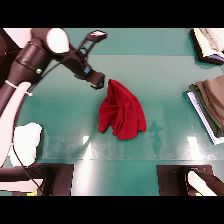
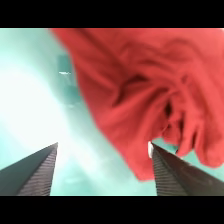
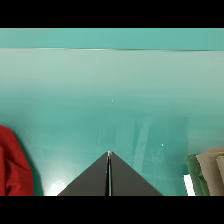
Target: Fold the shirts.
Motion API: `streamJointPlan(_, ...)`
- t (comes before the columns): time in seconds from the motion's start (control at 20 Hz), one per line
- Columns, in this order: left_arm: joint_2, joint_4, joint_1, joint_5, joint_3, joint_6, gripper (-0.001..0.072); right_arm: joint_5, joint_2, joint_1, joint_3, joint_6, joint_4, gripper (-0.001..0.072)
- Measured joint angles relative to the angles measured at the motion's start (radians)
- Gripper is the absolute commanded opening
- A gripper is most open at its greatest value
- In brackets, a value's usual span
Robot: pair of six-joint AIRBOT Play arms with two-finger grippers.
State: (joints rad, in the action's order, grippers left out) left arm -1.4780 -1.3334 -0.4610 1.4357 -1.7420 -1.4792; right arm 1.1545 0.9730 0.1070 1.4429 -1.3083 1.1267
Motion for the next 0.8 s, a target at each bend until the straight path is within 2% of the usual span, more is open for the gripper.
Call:
streamJointPlan(0.2, 0.056, 0.111, 0.058, -0.056, 0.266, 0.018, 0.0647, 0.000, 0.000, 0.000, 0.000, 0.000, 0.000, 0.0017)
streamJointPlan(0.35, 0.068, 0.212, 0.072, -0.186, 0.487, 0.050, 0.0646, 0.000, 0.000, 0.000, 0.000, 0.000, 0.000, 0.0017)
streamJointPlan(0.55, 0.053, 0.419, 0.079, -0.355, 0.669, 0.151, 0.0643, 0.004, 0.000, 0.000, 0.000, 0.000, 0.000, 0.0017)
streamJointPlan(0.6, 0.045, 0.467, 0.080, -0.380, 0.689, 0.173, 0.0585, 0.012, 0.000, 0.000, 0.000, 0.000, 0.000, 0.0017)
streamJointPlan(0.65, 0.035, 0.506, 0.080, -0.400, 0.705, 0.192, 0.0349, 0.019, 0.000, 0.000, 0.000, 0.000, -0.001, 0.0017)
streamJointPlan(0.7, 0.026, 0.543, 0.080, -0.417, 0.716, 0.209, 0.0151, 0.028, 0.000, 0.000, 0.000, 0.000, -0.001, 0.0017)
streamJointPlan(0.75, 0.019, 0.570, 0.080, -0.431, 0.725, 0.221, 0.0025, 0.038, 0.000, 0.000, -0.005, 0.000, -0.003, 0.0017)
streamJointPlan(0.8, 0.014, 0.589, 0.081, -0.443, 0.730, 0.230, 0.0026, 0.047, 0.000, 0.000, -0.013, 0.000, -0.005, 0.0017)
